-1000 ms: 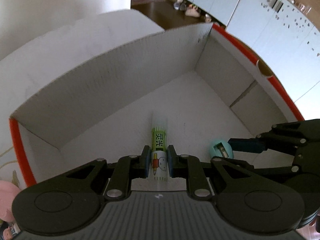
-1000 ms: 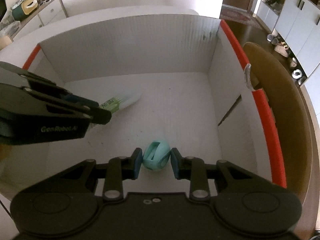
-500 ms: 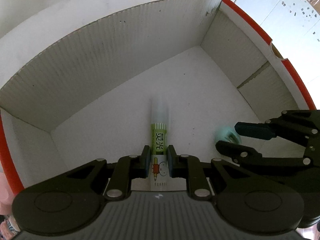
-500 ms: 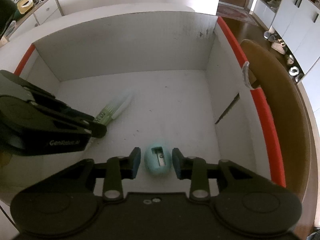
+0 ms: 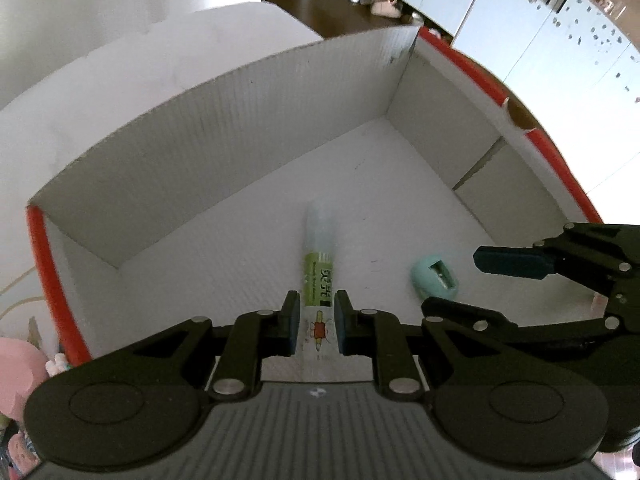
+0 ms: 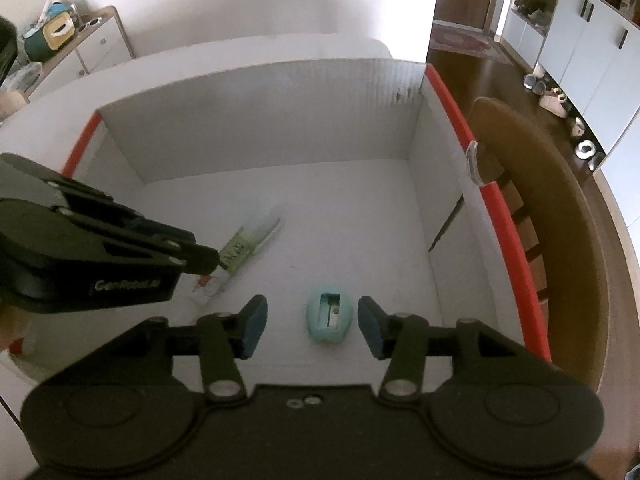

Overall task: Organize rigid objects
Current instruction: 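Open both grippers to drop the glue stick and sharpener into the box, then move both grippers back from the box to the items on the table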

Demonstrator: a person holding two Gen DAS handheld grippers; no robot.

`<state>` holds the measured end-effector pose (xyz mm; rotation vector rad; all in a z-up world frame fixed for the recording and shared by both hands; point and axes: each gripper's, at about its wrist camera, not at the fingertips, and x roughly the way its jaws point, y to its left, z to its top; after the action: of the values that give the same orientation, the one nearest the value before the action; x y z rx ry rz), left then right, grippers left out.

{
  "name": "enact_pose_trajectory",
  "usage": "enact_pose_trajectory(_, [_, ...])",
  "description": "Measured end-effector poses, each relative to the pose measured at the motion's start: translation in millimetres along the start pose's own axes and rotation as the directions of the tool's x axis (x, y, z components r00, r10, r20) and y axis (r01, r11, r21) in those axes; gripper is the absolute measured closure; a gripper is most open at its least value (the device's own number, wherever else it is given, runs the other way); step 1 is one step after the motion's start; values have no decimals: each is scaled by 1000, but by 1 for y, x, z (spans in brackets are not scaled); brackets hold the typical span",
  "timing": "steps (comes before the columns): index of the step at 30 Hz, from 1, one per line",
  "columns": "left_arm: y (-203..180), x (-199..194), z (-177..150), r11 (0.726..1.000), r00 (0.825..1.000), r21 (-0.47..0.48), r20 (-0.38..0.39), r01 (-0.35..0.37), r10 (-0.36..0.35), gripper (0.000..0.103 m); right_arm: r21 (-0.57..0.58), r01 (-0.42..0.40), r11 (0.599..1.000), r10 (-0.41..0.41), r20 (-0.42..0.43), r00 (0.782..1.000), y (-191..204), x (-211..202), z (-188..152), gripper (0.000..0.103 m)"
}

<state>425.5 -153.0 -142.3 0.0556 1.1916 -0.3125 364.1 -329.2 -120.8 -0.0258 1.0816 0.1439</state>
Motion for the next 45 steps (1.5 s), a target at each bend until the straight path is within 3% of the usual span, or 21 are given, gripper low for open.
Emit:
enact_pose_trajectory(11, [8, -51, -20, 998, 987, -9, 153, 58, -56, 86, 13, -31, 999, 29, 109, 994, 17, -49, -13, 42])
enact_pose_trajectory(21, [15, -109, -54, 997, 950, 17, 306, 69, -71, 86, 34, -92, 995, 84, 203, 976, 38, -92, -26, 32])
enact_pose_trajectory(26, [25, -132, -75, 995, 935, 26, 342, 96, -99, 86, 31, -112, 993, 102, 243, 965, 56, -107, -31, 28])
enact_pose_trajectory(34, [45, -172, -115, 997, 903, 54, 424, 58, -75, 86, 10, -124, 992, 115, 310, 944, 98, -123, -39, 21])
enact_pose_trajectory(37, [57, -184, -130, 998, 893, 34, 446, 52, -61, 85, -6, -137, 991, 131, 333, 934, 116, -127, -43, 18])
enact_pose_trajectory(41, [78, -198, -154, 999, 879, -2, 476, 41, -35, 74, -50, -137, 989, 146, 359, 922, 144, -133, -48, 17])
enact_pose_trajectory(45, [103, -209, -175, 999, 870, -40, 493, 25, -2, 74, -78, -148, 986, 167, 373, 913, 172, -134, -53, 17])
